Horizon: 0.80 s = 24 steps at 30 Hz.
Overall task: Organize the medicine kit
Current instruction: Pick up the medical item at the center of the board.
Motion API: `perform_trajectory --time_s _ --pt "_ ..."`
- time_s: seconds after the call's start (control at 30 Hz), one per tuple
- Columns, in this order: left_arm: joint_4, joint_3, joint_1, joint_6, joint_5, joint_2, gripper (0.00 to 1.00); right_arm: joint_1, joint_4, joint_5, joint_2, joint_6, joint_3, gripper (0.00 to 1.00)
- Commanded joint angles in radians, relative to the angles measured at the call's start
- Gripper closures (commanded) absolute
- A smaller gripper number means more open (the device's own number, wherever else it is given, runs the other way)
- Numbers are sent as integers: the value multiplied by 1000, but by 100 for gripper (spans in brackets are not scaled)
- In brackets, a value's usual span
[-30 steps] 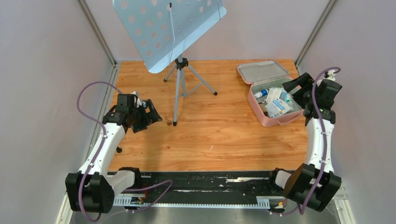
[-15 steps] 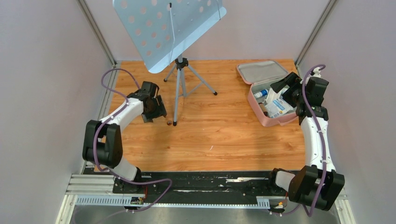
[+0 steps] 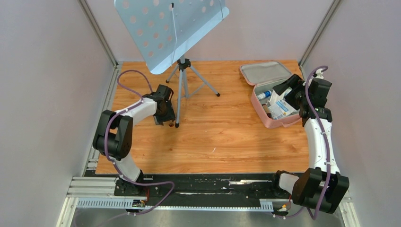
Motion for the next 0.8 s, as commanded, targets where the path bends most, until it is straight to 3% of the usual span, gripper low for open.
perform_trajectory --time_s 0.0,0.5,0.67,0.77 --pt "42 22 -6 -34 -36 5 38 7 8 5 -4 -15 27 18" --pt "-57 64 -55 -38 -158 81 47 19 10 3 -2 -9 17 18" --pt "-68 36 -67 -21 -157 12 37 25 10 3 -3 -8 19 18" --pt "-71 5 -72 -20 -141 -16 36 28 9 3 -2 -6 18 18"
